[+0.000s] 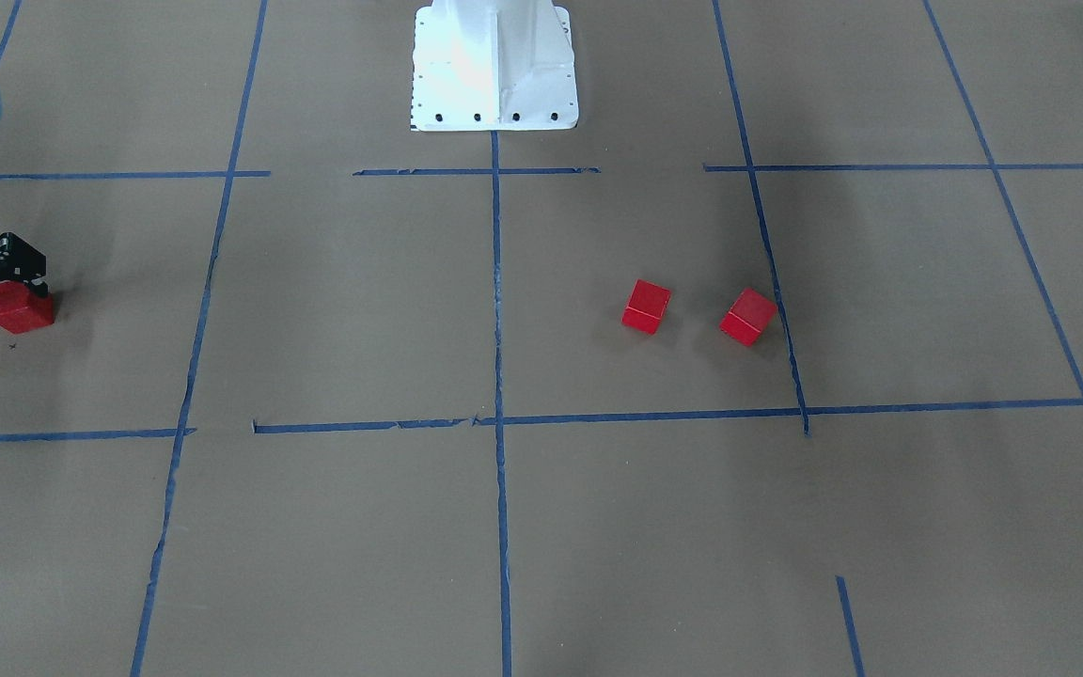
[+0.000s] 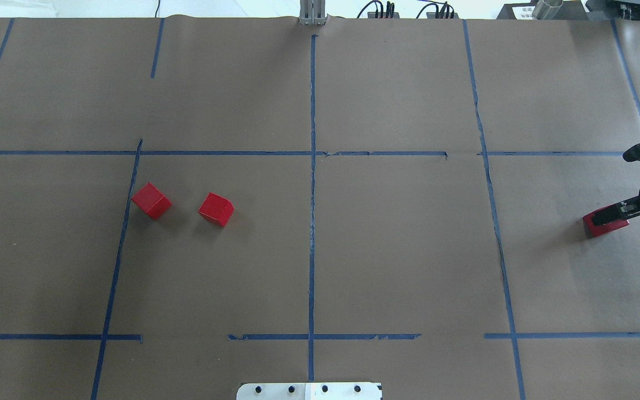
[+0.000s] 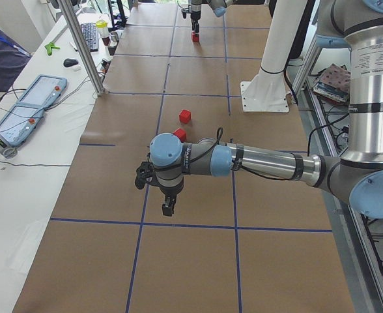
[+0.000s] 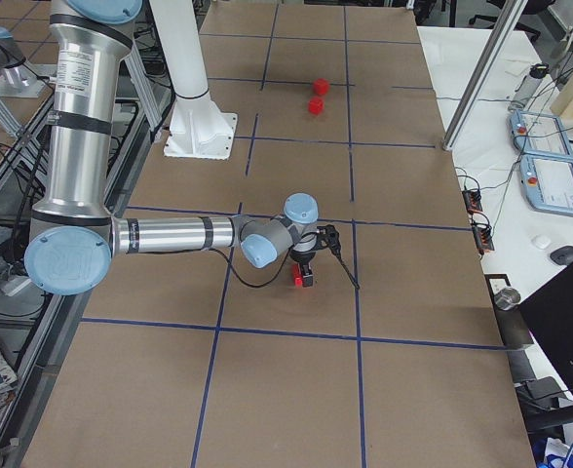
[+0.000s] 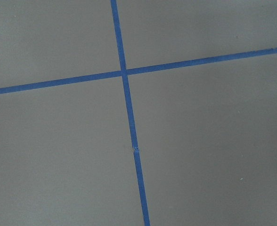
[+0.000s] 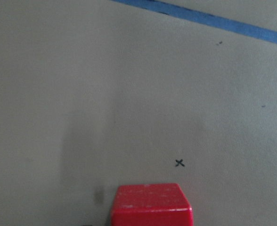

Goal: Form red blocks into L shape at center
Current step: 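Close the right gripper on the lone red cube, then carry the red cube with the right gripper to the table's center cross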

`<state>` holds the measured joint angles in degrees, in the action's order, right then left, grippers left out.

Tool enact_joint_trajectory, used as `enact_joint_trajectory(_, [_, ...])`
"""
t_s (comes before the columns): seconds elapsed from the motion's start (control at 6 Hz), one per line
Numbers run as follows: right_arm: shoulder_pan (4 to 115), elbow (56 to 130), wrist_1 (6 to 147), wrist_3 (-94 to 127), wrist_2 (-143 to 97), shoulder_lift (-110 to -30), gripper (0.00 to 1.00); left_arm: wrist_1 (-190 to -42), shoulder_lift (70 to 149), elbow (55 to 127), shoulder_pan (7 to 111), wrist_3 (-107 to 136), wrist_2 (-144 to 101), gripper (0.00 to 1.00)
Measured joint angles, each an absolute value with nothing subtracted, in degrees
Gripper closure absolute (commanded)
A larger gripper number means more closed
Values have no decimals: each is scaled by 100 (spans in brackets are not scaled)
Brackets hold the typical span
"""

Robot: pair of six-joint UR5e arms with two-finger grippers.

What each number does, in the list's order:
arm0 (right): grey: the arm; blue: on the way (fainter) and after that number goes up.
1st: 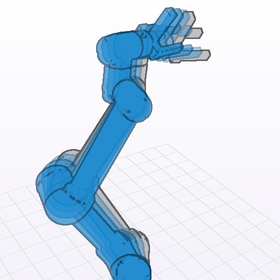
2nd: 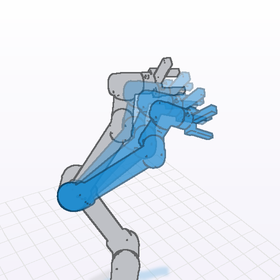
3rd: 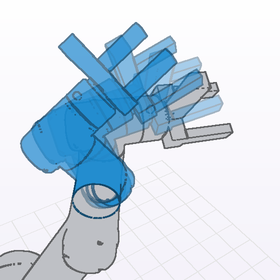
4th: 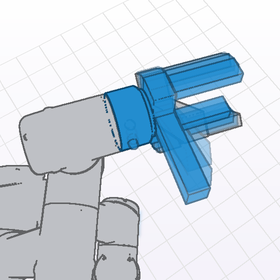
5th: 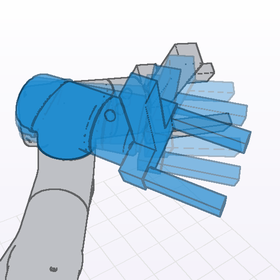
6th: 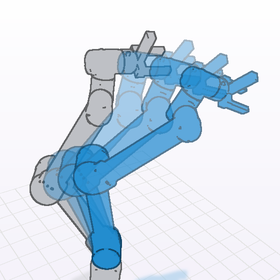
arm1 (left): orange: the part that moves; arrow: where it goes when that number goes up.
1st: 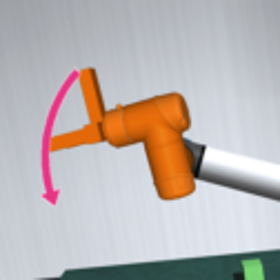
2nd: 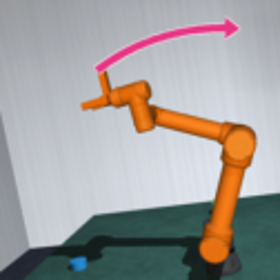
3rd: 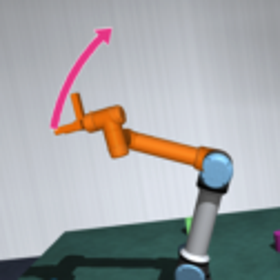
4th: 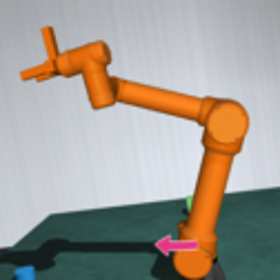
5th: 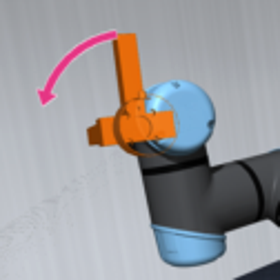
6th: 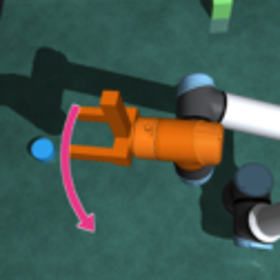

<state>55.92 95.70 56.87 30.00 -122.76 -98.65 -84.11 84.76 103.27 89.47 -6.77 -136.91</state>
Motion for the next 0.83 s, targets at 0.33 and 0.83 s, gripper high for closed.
enact_joint_trajectory(0.33, [5458,9467,5708,2997,-12216,-9834,90,-8411,8467,10327,8949,-683,-13689,0])
enact_joint_trajectory(0.83, [5440,9861,6227,3077,-12285,-9603,95,-8411,8458,10340,8956,-694,-13693,0])
